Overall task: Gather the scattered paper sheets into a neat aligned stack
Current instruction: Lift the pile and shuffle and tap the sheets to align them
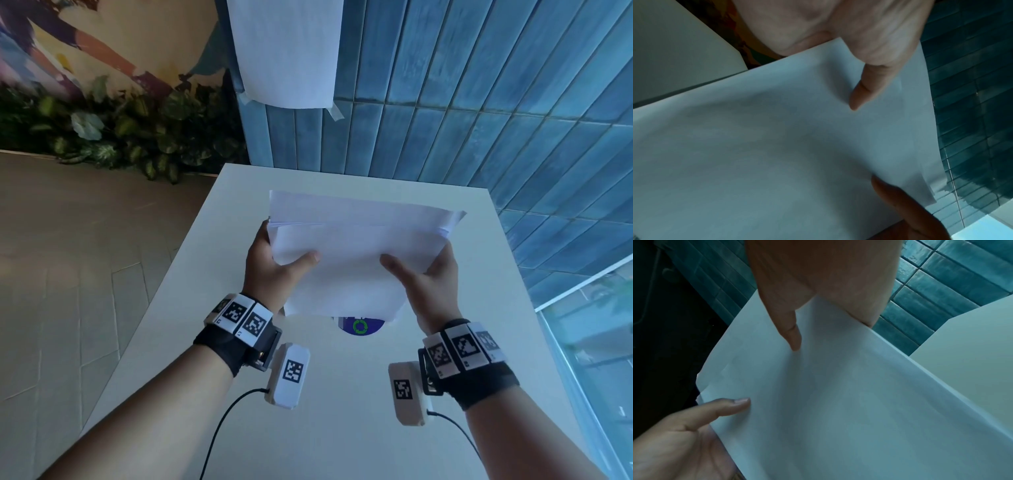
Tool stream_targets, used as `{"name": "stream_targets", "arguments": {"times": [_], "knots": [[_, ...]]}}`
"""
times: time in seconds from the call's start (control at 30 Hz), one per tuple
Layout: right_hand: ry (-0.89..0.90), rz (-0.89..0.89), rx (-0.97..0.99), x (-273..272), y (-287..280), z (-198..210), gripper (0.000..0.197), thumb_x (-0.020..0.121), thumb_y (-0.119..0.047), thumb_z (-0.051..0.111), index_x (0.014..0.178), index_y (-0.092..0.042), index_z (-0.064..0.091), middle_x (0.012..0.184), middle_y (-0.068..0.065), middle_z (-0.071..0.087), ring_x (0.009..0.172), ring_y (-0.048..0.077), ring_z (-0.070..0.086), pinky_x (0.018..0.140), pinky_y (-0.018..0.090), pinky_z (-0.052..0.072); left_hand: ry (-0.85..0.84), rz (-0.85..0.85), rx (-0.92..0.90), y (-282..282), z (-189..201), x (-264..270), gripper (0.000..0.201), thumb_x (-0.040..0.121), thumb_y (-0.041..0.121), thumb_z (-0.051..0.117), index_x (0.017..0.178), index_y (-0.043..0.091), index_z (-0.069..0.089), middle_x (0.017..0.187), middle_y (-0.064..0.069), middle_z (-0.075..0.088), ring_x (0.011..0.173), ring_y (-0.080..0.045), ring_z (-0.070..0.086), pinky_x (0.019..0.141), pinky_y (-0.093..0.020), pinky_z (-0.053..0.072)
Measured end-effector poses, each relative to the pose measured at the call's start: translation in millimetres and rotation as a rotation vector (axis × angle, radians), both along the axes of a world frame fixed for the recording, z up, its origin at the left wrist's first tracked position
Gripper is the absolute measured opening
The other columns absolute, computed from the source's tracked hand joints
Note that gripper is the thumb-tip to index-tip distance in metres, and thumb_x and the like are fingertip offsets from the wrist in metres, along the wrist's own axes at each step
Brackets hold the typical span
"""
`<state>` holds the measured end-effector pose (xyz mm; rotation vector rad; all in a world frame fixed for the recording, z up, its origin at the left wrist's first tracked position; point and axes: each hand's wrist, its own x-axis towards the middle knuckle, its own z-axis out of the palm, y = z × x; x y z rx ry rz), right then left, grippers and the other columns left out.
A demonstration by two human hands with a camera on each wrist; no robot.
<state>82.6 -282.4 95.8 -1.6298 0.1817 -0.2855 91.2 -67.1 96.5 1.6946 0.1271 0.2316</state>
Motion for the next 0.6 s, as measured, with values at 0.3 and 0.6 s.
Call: {"name": "stream_targets", "arguments": {"times": [0.3,0.6], "knots": [[-0.471,-0.137,-0.764,-5.4,19.4,56.9,0.085,0.068,-0.024,0.075,0.143,-0.012,0.037,0.146,0.008,0.04,0.138,0.027,0.031,0.112,0.053,0.025,0.057,-0.078,-0.068,10.7,-1.3,6.0,0.031,0.067,0.002,0.081,0.09,0.019,0.068,0.088,-0.002,0.074,0.083,-0.021,0.071,0.07,-0.031,0.055],[-0.28,0.428,-1.445,3.9,78.7,75.8,0.072,0.084,-0.043,0.061,0.147,-0.022,0.033,0.142,0.001,0.049,0.136,0.026,0.038,0.119,0.049,0.012,-0.006,-0.103,0.073,14.5,2.5,5.1,0.035,0.056,0.021,0.084,0.085,0.028,0.064,0.08,0.01,0.07,0.071,0.006,0.066,0.064,-0.013,0.05]]}}
